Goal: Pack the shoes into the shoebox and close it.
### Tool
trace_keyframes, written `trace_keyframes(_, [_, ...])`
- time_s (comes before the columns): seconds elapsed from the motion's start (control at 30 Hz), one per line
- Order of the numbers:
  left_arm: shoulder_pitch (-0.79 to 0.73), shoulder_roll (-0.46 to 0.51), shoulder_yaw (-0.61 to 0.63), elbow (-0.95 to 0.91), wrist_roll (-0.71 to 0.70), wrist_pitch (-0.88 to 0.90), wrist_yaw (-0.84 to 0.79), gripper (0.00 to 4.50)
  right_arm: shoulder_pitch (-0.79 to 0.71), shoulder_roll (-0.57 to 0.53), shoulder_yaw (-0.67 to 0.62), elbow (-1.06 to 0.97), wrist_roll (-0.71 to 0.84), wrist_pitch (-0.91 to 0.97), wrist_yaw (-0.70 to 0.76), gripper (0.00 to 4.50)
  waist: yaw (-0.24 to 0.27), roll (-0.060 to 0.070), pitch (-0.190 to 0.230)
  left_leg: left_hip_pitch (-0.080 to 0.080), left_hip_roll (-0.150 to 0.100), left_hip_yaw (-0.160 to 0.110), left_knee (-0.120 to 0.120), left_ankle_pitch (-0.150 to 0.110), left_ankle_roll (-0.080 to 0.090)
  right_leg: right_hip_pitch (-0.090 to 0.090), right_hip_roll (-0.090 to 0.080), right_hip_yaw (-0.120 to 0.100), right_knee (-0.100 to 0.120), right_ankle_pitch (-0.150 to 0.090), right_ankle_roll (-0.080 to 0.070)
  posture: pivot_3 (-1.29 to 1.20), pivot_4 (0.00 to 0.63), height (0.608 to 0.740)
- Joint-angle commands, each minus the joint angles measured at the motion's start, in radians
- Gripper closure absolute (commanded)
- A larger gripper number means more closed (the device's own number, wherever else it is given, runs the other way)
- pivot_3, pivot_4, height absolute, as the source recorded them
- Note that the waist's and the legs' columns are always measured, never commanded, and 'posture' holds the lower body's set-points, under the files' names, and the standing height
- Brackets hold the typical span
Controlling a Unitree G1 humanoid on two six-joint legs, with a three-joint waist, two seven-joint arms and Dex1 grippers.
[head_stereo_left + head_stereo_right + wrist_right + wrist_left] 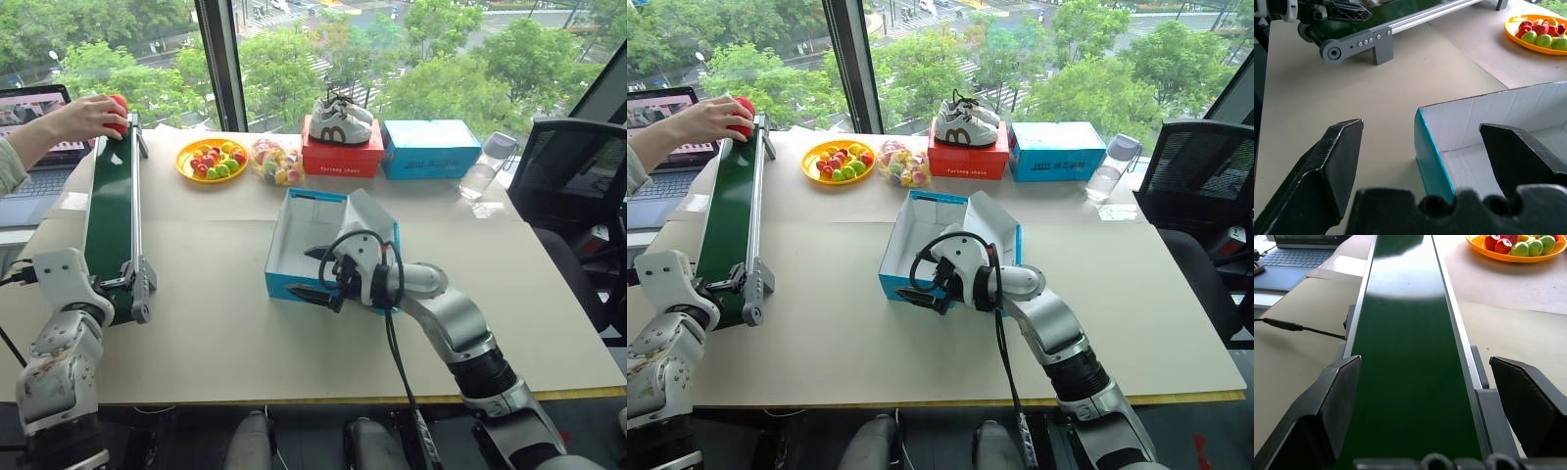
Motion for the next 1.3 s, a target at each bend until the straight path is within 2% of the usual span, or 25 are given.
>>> trace_keyframes(0.03, [-0.018,0.012,-0.005,-0.003,0.01,-0.028,-0.004,0.0,-0.01,0.001,-0.032,-0.014,-0.006,-0.036,-0.006,0.01,0.0,0.0,0.0,0.0,0.0,0.0,0.0,0.0,0.0,0.0,0.0,0.0,0.0,0.0,0.0,0.0,0.15,0.74])
trace_keyframes(1.3, [-0.032,0.036,0.004,0.022,0.035,0.0,0.033,0.0,0.008,0.005,-0.044,-0.019,-0.028,-0.032,-0.038,0.01,0.0,0.0,0.0,0.0,0.0,0.0,0.0,0.0,0.0,0.0,0.0,0.0,0.0,0.0,0.0,0.0,0.15,0.74])
